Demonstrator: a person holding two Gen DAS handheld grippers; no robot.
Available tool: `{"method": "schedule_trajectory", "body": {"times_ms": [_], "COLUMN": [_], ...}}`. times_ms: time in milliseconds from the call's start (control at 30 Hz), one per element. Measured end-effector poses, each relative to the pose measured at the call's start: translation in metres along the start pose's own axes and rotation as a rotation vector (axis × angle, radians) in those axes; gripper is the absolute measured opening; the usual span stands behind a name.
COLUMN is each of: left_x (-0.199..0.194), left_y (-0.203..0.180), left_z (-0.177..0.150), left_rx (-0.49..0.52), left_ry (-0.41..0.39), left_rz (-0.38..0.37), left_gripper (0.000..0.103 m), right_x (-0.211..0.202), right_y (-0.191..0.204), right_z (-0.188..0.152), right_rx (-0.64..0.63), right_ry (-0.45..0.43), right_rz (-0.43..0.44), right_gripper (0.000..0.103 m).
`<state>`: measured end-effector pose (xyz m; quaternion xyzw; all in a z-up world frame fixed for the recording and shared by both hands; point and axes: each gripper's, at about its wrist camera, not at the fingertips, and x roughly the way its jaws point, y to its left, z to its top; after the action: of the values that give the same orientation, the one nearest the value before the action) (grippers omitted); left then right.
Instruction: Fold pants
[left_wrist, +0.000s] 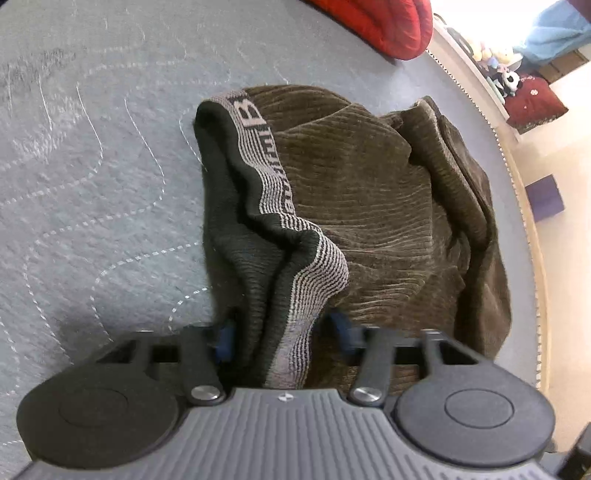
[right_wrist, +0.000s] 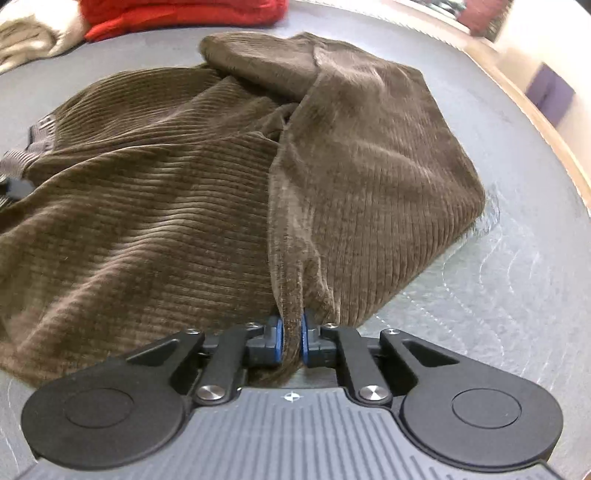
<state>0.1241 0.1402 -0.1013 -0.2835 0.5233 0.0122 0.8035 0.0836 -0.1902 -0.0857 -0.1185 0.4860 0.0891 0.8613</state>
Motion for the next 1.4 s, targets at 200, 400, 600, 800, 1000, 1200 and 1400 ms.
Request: {"method": "schedule_trajectory", "body": {"times_ms": [200,400,600,800,1000,1200,1400], "left_x": [-0.034,-0.087,-0.135,-0.140,-0.171,-0.148,-0.108], "left_y": [-0.011,0.004,0.053,0.044,0.016,-0.029,-0.093], "left_z": [-0.011,-0.017,-0.032,-0.066,-0.056,-0.058,-0.071], "left_rx": [0.077,0.123,0.201,0.497,0.476,0.358,0.367], "left_ry": [-0.066,-0.114,-0.041,0.009,-0.202,-0.174,-0.122], "left_rz": [-0.016,0.023,0.156,0.431,0.396,0.158,0.024], "left_gripper": [0.020,0.019,0.020,0.051,0.069,0.009,0.000], "right_x": [-0.031,-0.064,-0.103,-0.098,-0.129,-0.119,-0.096], "right_y": [0.025,0.029,0.065,0.092,0.055,0.036,0.017], "right_z": [-0.012,-0.020,-0.048,-0.072,-0.031,0.000,0.015], "right_rx": [-0.230,-0.263,-0.495,-0.658,-0.412,-0.147,0.142], "right_ry": [-0.069,-0.090,-0.071,0.027,-0.071,-0.172,-0.153], "right_rz": [0.069,0.193,0.425,0.430,0.493,0.315,0.217], "right_gripper": [0.007,0.006,0.006,0.010,0.035,0.045,0.028]}}
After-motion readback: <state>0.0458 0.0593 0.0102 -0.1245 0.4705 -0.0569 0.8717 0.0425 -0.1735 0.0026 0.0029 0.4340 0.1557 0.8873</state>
